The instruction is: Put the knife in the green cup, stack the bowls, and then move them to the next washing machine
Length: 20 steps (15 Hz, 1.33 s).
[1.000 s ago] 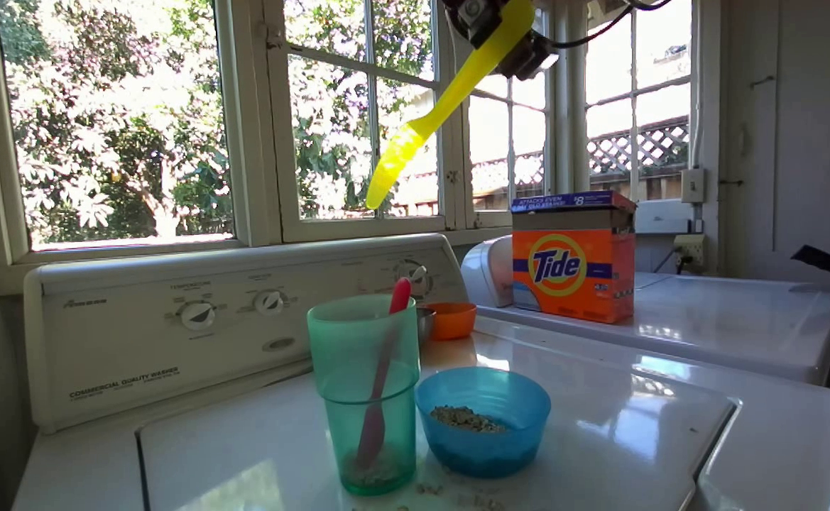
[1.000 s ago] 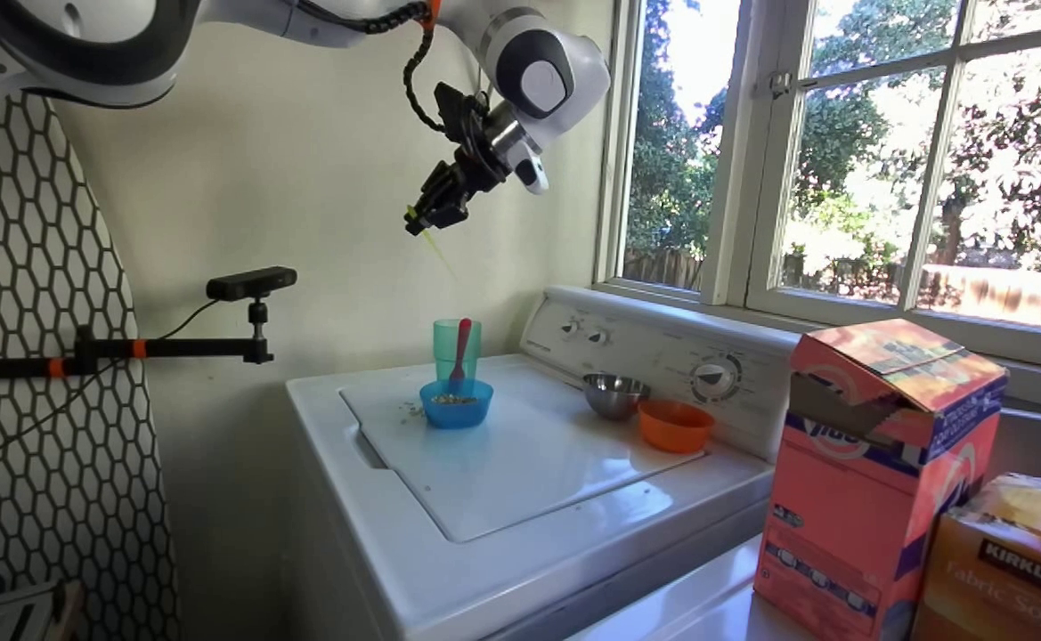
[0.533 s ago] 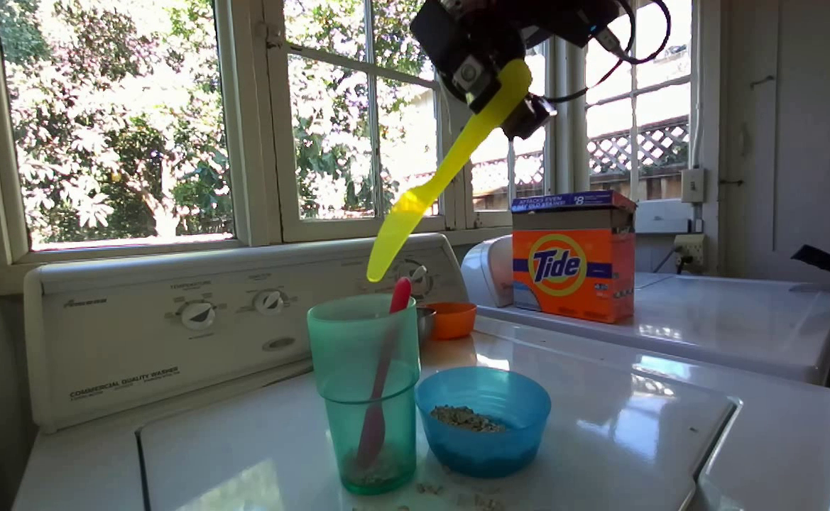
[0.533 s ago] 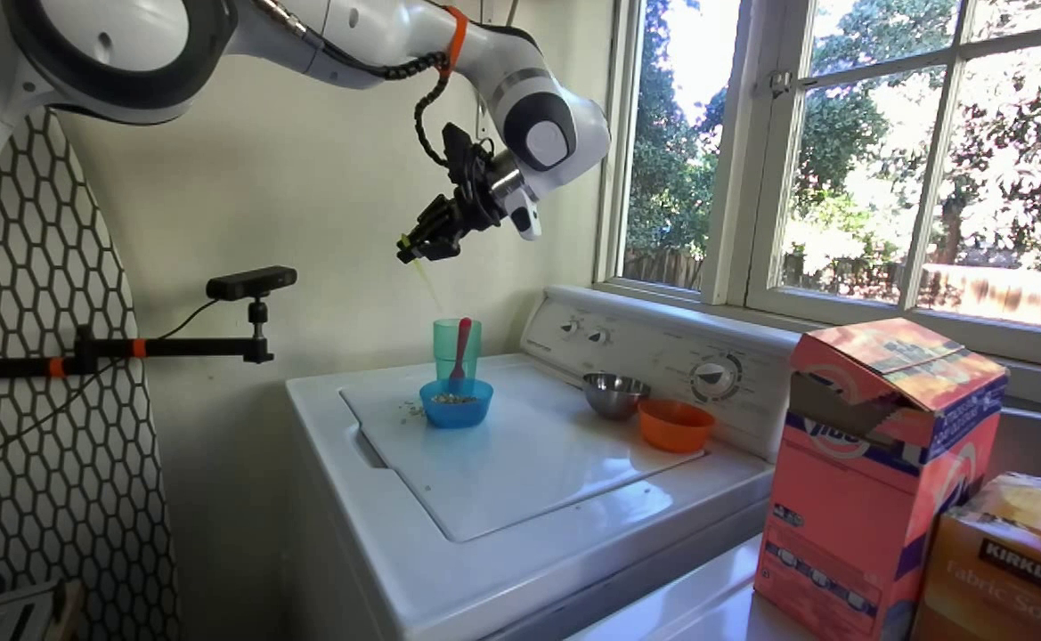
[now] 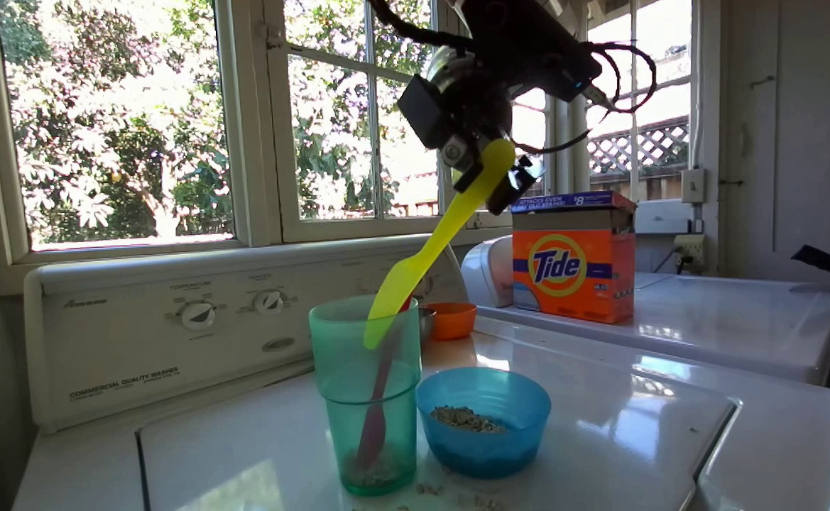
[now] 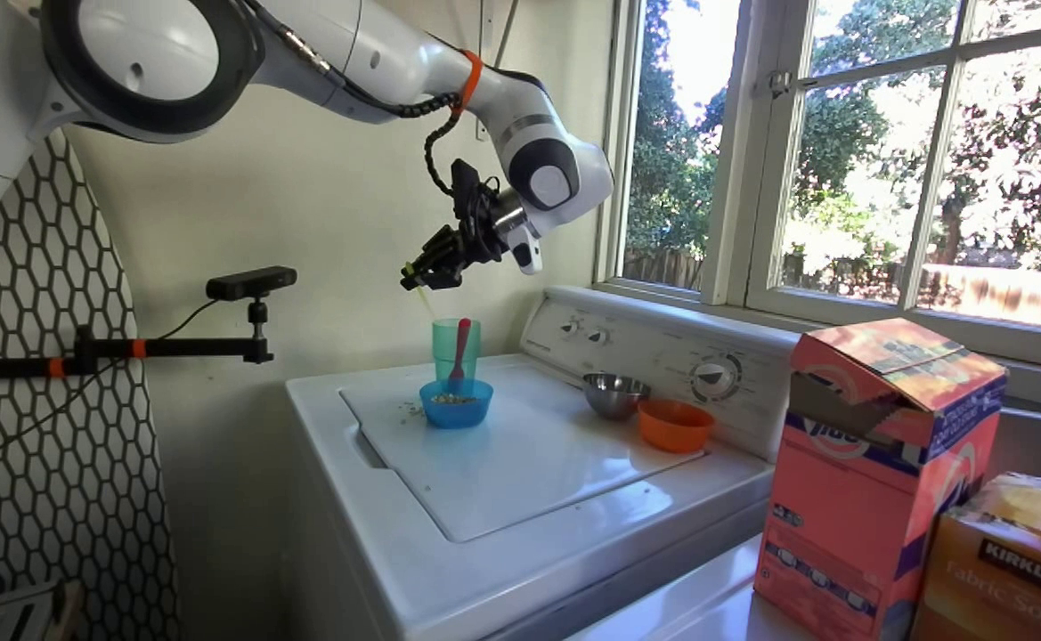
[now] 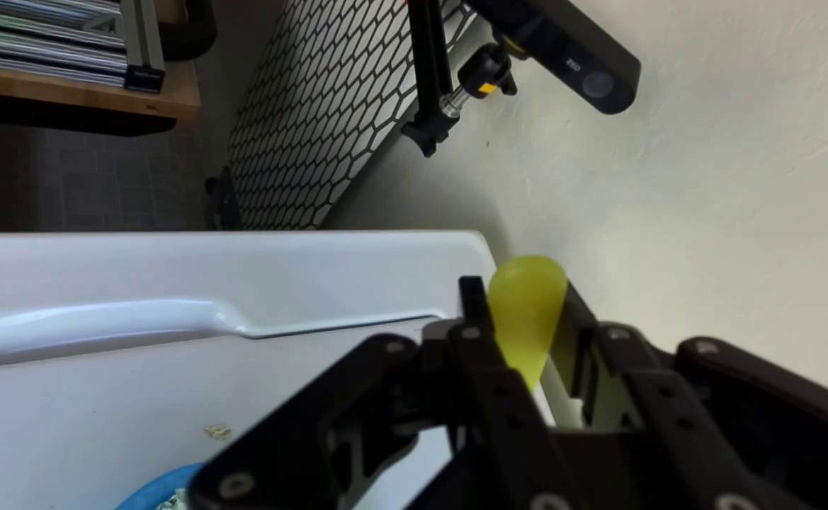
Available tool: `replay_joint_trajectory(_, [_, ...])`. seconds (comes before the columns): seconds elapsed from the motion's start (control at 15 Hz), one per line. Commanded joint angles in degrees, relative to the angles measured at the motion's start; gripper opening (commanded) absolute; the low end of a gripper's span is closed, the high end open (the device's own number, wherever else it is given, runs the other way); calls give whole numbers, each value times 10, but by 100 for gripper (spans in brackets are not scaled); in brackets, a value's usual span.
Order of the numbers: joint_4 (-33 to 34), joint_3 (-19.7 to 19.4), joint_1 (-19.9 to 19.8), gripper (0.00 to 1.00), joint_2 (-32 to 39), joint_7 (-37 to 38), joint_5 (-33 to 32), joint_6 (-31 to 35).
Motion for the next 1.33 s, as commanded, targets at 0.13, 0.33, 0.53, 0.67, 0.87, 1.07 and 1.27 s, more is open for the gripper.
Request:
replay_joint_trajectory(0.13, [0, -9, 20, 6, 15, 44, 11, 57])
replay_joint_trajectory(0.33, [5, -8, 25, 6, 24, 69, 15, 92])
replay_joint_trajectory(0.53, [12, -7, 27, 50, 35, 102, 24, 119])
replay_joint_trajectory(0.67, [14, -6, 25, 57, 36, 114, 29, 124])
replay_joint_trajectory(0.87, [10, -8, 21, 80, 23, 111, 28, 125])
replay_joint_trajectory(1.07, [15, -14, 23, 99, -1, 48, -5, 153])
replay_joint_trajectory(1.27, [37, -26, 22, 100, -21, 22, -95, 113])
